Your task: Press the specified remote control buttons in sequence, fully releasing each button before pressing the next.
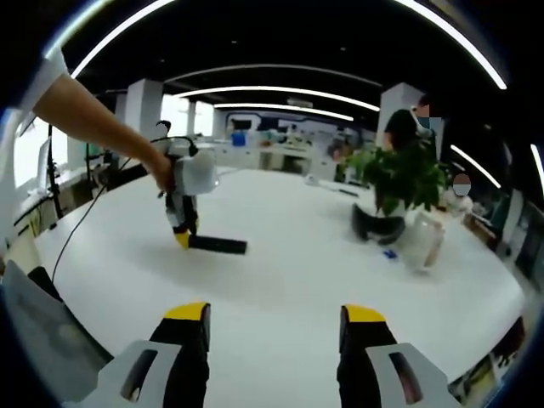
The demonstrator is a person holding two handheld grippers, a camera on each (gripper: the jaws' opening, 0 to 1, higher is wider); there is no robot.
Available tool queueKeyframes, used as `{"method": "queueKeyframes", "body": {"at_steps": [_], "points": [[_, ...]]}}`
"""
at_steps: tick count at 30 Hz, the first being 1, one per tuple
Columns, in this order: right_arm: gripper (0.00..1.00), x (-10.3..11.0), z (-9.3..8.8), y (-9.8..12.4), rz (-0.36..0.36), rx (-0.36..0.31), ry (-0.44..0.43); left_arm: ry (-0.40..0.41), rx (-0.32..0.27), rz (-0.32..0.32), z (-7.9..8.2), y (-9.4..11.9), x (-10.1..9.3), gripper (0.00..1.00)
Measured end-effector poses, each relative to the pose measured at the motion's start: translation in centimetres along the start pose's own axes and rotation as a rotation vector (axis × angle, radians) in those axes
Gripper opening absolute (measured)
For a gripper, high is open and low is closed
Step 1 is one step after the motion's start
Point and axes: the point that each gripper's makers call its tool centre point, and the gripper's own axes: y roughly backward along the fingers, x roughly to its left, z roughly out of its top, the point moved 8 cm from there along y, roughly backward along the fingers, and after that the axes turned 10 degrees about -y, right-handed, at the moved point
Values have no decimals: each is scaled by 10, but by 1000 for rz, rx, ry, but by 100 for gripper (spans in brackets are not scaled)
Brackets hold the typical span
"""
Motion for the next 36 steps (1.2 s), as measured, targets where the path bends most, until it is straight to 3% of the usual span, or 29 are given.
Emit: {"method": "queueKeyframes", "body": {"at_steps": [10, 17, 36], "points": [[59, 0, 1, 0, 3, -3, 2, -54, 11, 29, 2, 2, -15, 23], [59, 1, 0, 0, 3, 1, 7, 1, -15, 5, -2, 3, -22, 23], [57, -1, 1, 2, 0, -19, -1, -38, 22, 2, 6, 3, -66, 23]]}}
